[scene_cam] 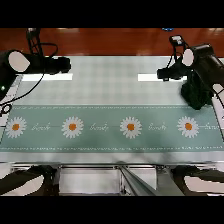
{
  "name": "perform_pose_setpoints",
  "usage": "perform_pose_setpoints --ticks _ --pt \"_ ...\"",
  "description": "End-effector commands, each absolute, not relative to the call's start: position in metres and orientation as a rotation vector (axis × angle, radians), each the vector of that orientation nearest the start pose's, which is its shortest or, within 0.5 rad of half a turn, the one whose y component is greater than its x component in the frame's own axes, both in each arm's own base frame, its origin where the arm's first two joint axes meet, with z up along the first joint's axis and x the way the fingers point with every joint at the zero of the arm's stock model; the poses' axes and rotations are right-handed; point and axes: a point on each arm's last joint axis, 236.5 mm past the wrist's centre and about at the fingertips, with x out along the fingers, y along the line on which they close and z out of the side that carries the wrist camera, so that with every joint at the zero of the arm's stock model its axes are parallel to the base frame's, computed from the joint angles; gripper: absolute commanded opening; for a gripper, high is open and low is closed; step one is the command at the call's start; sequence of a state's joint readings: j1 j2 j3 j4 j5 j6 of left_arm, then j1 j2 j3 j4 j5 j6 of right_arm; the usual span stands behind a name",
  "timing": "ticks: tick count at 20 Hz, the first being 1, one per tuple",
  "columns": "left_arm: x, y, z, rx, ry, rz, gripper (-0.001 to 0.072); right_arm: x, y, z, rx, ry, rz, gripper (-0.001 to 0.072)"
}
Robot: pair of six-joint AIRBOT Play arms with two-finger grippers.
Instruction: Fold the shirts.
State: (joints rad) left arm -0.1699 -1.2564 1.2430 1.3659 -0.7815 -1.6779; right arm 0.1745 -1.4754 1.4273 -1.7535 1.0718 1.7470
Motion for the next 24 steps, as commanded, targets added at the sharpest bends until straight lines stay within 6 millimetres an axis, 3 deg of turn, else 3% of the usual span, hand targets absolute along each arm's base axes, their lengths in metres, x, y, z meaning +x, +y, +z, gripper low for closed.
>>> perform_pose_setpoints --ticks 1,3,4,6,8,10,13,16,19,20,21,22,24 --pt "0.477 -0.089 0.114 -0.233 0.752 -0.147 0.0504 0.494 0.0 0.066 -0.222 0.978 -0.156 0.0418" --pt "0.456 -0.058 0.105 -0.244 0.848 -0.092 0.0504 0.475 -0.072 0.081 -0.273 1.023 -0.329 0.0418" --pt "0.444 -0.047 0.103 -0.237 0.873 -0.078 0.0504 0.462 -0.1 0.079 -0.212 1.057 -0.385 0.0417" --pt "0.418 -0.04 0.098 -0.215 0.881 -0.076 0.0504 0.437 -0.14 0.052 -0.027 1.121 -0.44 0.0416" --pt "0.391 -0.047 0.08 -0.215 0.875 -0.104 0.0504 0.432 -0.159 0.019 0.176 1.107 -0.444 0.0415" --pt "0.374 -0.052 0.057 -0.236 0.86 -0.109 0.0504 0.433 -0.168 -0.008 0.328 1.114 -0.447 0.0415" --pt "0.365 -0.053 0.027 -0.266 0.879 -0.096 0.0504 0.425 -0.17 -0.056 0.376 1.222 -0.455 0.0415" --pt "0.368 -0.052 0.023 -0.267 0.876 -0.091 0.0504 0.426 -0.171 -0.085 0.395 1.262 -0.465 0.0415" --pt "0.372 -0.052 0.025 -0.271 0.856 -0.088 0.0504 0.427 -0.169 -0.102 0.411 1.28 -0.464 0.04" --pt "0.373 -0.052 0.025 -0.271 0.858 -0.088 0.0504 0.427 -0.165 -0.105 0.427 1.291 -0.454 0.0343" --pt "0.373 -0.052 0.024 -0.271 0.861 -0.087 0.0504 0.427 -0.158 -0.106 0.429 1.302 -0.421 0.0144" --pt "0.373 -0.052 0.023 -0.27 0.862 -0.087 0.0504 0.429 -0.152 -0.102 0.42 1.306 -0.384 0.0029" --pt "0.374 -0.044 0.028 -0.243 0.859 -0.082 0.0504 0.437 -0.149 -0.075 0.387 1.283 -0.33 0.0027"
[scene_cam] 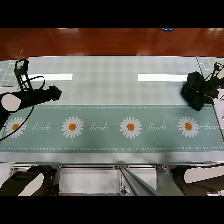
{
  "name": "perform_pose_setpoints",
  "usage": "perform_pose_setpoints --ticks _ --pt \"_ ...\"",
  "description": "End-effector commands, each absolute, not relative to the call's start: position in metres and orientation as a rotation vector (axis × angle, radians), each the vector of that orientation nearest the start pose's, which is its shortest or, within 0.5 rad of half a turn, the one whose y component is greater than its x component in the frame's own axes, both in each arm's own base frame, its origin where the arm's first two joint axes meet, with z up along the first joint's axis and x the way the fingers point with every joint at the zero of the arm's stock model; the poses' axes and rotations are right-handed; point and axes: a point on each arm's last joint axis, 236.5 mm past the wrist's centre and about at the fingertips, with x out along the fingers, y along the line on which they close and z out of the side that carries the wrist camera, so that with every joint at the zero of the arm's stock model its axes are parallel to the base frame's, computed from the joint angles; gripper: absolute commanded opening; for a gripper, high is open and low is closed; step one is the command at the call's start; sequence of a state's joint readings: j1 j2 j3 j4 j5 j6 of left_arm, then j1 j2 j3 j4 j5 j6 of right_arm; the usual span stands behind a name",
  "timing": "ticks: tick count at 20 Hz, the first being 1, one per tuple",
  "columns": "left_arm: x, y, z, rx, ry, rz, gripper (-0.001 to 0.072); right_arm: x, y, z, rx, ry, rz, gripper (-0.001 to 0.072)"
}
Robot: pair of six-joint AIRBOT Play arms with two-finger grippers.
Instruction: Fold the shirts.
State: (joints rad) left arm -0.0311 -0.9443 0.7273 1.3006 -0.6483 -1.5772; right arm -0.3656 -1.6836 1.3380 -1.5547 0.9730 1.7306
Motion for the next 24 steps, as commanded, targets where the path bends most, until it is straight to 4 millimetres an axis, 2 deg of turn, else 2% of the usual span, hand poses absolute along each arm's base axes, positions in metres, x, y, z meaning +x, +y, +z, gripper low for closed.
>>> perform_pose_setpoints --ticks 1,2,4,6,7,10,12,14,17,19,22,24 --pt "0.376 -0.033 0.037 -0.249 0.853 -0.062 0.0503 0.443 -0.152 -0.052 0.359 1.249 -0.317 0.0027" --pt "0.378 -0.021 0.049 -0.263 0.842 -0.038 0.0504 0.451 -0.155 -0.022 0.331 1.187 -0.308 0.0027" --pt "0.38 0.001 0.084 -0.298 0.781 0.005 0.0503 0.467 -0.158 0.057 0.293 1.004 -0.295 0.0027" --pt "0.38 0.004 0.127 -0.33 0.666 0.005 0.0504 0.475 -0.145 0.137 0.291 0.809 -0.243 0.0026" --pt "0.377 0.002 0.146 -0.328 0.61 -0.005 0.0503 0.475 -0.132 0.179 0.284 0.716 -0.192 0.0026" --pt "0.358 -0.016 0.176 -0.327 0.547 -0.058 0.0503 0.452 -0.105 0.288 0.24 0.489 -0.115 0.0026" --pt "0.347 -0.029 0.186 -0.319 0.536 -0.097 0.0503 0.43 -0.089 0.346 0.203 0.379 -0.075 0.0026" --pt "0.339 -0.042 0.189 -0.307 0.542 -0.136 0.0503 0.408 -0.064 0.392 0.175 0.3 -0.004 0.0026" --pt "0.332 -0.064 0.18 -0.29 0.594 -0.198 0.0503 0.377 -0.017 0.431 0.158 0.261 0.153 0.0026" --pt "0.327 -0.079 0.178 -0.283 0.609 -0.244 0.0503 0.365 0.015 0.437 0.128 0.262 0.233 0.0026" --pt "0.324 -0.093 0.179 -0.276 0.615 -0.287 0.0503 0.353 0.097 0.415 0.062 0.358 0.429 0.0026" --pt "0.325 -0.088 0.178 -0.261 0.613 -0.269 0.0503 0.339 0.157 0.383 -0.013 0.48 0.573 0.0026"
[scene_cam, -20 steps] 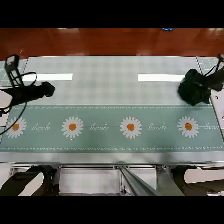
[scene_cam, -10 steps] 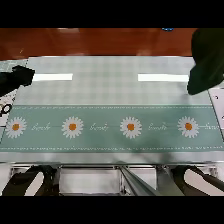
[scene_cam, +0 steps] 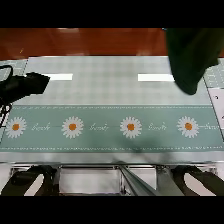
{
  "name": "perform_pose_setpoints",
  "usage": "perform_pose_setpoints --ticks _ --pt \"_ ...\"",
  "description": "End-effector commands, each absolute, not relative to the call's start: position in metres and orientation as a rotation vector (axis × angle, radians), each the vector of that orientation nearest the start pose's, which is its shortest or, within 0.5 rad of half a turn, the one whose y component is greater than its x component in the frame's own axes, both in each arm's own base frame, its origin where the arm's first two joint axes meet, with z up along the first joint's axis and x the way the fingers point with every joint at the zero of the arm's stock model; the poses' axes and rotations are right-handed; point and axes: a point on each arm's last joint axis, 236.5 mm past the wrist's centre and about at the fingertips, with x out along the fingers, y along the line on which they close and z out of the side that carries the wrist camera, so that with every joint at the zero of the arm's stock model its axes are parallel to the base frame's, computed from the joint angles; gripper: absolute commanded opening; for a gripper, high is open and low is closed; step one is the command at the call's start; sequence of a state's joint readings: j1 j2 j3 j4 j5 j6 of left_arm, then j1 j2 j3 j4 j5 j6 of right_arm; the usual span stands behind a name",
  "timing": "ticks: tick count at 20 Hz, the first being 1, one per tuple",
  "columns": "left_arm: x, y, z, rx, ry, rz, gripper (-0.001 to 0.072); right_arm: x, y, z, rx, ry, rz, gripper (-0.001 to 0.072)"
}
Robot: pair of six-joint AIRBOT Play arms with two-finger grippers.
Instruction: Fold the shirts.
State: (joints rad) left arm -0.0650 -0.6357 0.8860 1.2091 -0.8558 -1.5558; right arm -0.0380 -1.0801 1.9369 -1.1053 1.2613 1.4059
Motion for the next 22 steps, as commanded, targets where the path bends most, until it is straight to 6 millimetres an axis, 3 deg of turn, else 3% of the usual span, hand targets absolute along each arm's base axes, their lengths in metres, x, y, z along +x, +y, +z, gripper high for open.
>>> perform_pose_setpoints --ticks 1,4,7,11,14,15,16,18,19,20,22 --pt "0.327 -0.078 0.176 -0.23 0.613 -0.24 0.0503 0.329 0.189 0.362 -0.058 0.555 0.655 0.0026" --pt "0.319 -0.059 0.158 -0.087 0.676 -0.205 0.0503 0.302 0.273 0.287 -0.2 0.773 0.844 0.0026" --pt "0.312 -0.059 0.149 -0.081 0.725 -0.21 0.0503 0.294 0.326 0.176 -0.308 1.0 0.892 0.0027" --pt "0.308 -0.06 0.126 -0.085 0.774 -0.209 0.0503 0.304 0.367 0.048 -0.224 1.212 0.841 0.0027" --pt "0.301 -0.073 0.096 -0.156 0.837 -0.24 0.0503 0.305 0.394 0.002 -0.104 1.308 0.861 0.0029" --pt "0.3 -0.079 0.089 -0.188 0.857 -0.256 0.0503 0.308 0.4 0.0 -0.042 1.318 0.866 0.0196" --pt "0.301 -0.079 0.084 -0.192 0.877 -0.255 0.0503 0.313 0.4 0.007 -0.005 1.311 0.884 0.041" --pt "0.31 -0.069 0.087 -0.201 0.905 -0.227 0.0503 0.331 0.367 0.037 0.01 1.325 0.869 0.0409" --pt "0.317 -0.056 0.093 -0.217 0.915 -0.193 0.0503 0.345 0.333 0.058 -0.012 1.312 0.829 0.0408" --pt "0.324 -0.035 0.101 -0.241 0.914 -0.137 0.0503 0.362 0.289 0.077 -0.038 1.288 0.741 0.0408" --pt "0.333 0.015 0.107 -0.336 0.913 -0.014 0.0502 0.384 0.172 0.11 -0.064 1.245 0.455 0.0407"
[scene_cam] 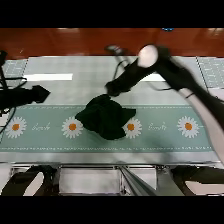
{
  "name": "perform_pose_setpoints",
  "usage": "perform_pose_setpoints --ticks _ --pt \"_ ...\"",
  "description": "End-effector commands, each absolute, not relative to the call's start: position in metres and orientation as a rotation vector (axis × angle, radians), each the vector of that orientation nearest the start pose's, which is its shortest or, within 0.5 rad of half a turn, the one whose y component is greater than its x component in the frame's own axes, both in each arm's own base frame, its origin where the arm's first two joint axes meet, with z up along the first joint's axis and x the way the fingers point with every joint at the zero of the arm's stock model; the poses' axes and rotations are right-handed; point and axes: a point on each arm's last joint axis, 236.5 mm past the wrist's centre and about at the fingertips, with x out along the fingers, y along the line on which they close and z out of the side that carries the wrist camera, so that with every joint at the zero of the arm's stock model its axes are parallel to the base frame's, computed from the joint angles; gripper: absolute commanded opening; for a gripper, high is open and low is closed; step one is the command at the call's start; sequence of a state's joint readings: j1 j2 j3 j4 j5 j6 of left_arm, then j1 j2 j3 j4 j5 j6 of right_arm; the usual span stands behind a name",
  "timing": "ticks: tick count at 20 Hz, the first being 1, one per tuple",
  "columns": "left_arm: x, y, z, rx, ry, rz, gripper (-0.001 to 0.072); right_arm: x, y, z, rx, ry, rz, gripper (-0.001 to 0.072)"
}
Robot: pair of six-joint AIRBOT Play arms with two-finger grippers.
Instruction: Fold the shirts.
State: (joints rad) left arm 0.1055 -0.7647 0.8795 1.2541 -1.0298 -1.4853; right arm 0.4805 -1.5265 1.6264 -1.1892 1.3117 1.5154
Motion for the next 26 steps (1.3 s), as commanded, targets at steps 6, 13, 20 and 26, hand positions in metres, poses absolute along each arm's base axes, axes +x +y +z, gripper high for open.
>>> perform_pose_setpoints --ticks 6,13,20,26 --pt "0.331 -0.055 0.021 -0.852 1.122 -0.426 0.0502 0.323 0.053 0.032 0.401 1.166 0.121 0.0406" --pt "0.341 -0.15 -0.059 -0.777 1.44 -0.635 0.0503 0.202 0.095 -0.082 0.603 1.418 0.169 0.0406" --pt "0.325 -0.183 -0.092 -0.566 1.707 -0.608 0.0503 0.2 0.103 -0.082 0.643 1.423 0.191 0.0405" --pt "0.326 -0.208 -0.089 -0.461 1.671 -0.693 0.0162 0.184 0.145 -0.078 0.597 1.468 0.301 0.0405"
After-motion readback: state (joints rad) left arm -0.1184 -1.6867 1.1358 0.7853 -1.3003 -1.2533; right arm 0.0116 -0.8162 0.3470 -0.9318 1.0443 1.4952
